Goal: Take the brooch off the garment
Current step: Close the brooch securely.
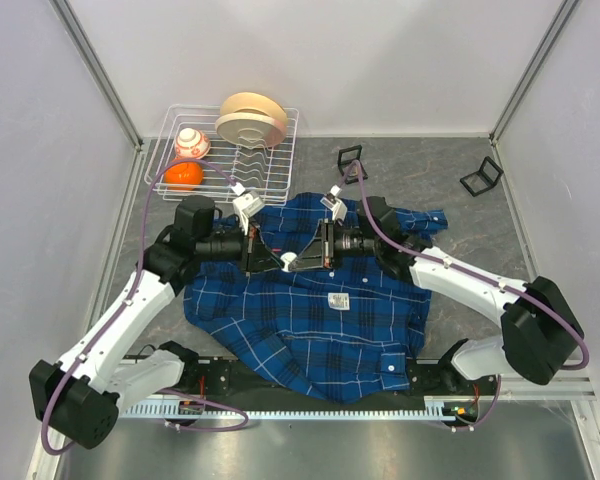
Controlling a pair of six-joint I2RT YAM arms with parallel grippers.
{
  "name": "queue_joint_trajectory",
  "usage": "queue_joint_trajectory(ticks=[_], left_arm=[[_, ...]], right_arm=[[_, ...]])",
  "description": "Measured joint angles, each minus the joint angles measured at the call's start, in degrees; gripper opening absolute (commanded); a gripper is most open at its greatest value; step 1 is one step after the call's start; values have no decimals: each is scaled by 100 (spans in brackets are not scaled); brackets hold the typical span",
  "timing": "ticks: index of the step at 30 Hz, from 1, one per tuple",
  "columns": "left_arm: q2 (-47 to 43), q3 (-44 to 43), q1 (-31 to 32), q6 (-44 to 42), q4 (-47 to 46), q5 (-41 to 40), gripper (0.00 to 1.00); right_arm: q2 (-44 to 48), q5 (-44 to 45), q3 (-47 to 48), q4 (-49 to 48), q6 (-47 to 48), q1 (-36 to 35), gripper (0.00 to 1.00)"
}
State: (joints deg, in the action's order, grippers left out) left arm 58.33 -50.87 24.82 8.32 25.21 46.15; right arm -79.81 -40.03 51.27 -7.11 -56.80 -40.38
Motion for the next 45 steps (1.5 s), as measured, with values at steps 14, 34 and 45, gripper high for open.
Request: queue_joint_trajectory(ticks=[14,34,45], left_arm=[[-164,162,15,232,-350,-168,2],[-452,415,118,448,-774,-179,2],[-785,756,466,-26,-951,-1338,2]], right_arm=[[90,177,-411,-807,-695,2,13],[317,531,-817,-1377,-1381,-28,50],[1248,1569,-251,1019,101,136,66]])
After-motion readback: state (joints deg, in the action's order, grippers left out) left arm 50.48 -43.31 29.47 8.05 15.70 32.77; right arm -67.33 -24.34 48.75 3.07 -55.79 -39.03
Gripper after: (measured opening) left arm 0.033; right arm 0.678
